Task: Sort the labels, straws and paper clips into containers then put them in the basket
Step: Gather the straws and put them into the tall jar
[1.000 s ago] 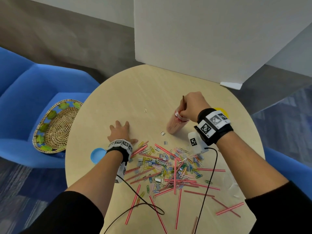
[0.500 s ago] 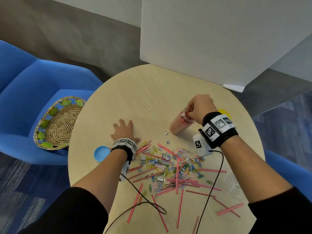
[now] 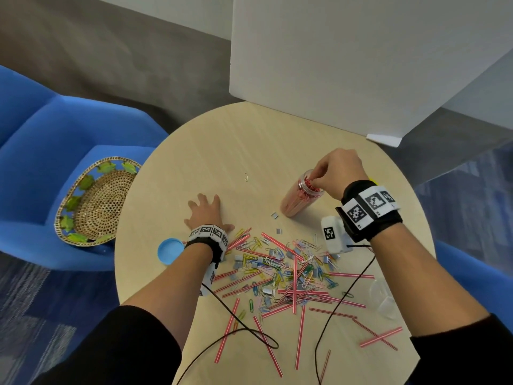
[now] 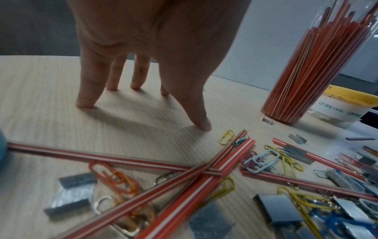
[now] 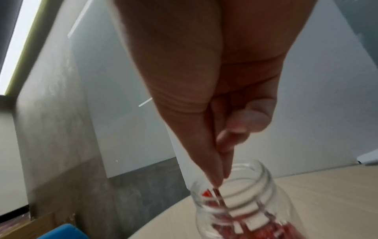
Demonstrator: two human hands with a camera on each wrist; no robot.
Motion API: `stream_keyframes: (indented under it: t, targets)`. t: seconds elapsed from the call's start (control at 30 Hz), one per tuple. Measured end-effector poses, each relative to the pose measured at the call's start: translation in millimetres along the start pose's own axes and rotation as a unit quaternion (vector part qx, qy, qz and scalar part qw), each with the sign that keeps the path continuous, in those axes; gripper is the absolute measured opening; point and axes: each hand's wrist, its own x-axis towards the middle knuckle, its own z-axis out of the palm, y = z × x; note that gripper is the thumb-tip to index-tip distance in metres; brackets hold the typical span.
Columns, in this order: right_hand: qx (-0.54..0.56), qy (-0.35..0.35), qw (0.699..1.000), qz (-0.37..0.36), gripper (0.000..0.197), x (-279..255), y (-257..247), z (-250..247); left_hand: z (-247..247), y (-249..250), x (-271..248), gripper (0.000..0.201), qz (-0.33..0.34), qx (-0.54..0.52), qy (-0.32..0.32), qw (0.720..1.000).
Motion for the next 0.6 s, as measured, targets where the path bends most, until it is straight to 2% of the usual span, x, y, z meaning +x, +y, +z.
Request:
stream_keyframes:
  t: [0.1,0.13,0.2,0.23,0.3,0.37,0.43,0.6]
  targets:
    - [0.071,0.045,0.996,-0.024,0.015,-21,-5,-2,-6,0,-3,0.087,0.005,-0.004,-0.011,1.000]
    - [0.111,0.025,0.993,-0.040,0.012,-32,-7,4,-9,-1,-5,0.082,0.013,-0.012,-0.014,1.000]
    - [0.146,-0.082,0.984,-0.062,0.009,-55,-10,29,-9,-5,-14,0.063,0.041,-0.036,-0.006,0.999]
    - [0.131,-0.139,0.980,-0.065,0.008,-64,-8,49,-7,-9,-20,0.052,0.055,-0.043,0.004,0.998]
    - [0.059,-0.180,0.981,-0.052,0.008,-68,1,97,1,-16,-34,0.039,0.064,-0.040,0.017,0.997]
    - [0.018,-0.167,0.986,-0.010,0.018,-66,9,136,8,-20,-49,0.038,0.069,-0.029,0.021,0.997]
    - [-0.017,-0.150,0.989,-0.002,0.021,-64,13,157,14,-18,-61,0.039,0.085,-0.011,0.025,0.996]
    - [-0.116,-0.131,0.984,-0.021,0.012,-61,16,175,25,-4,-76,0.024,0.142,0.050,0.057,0.987]
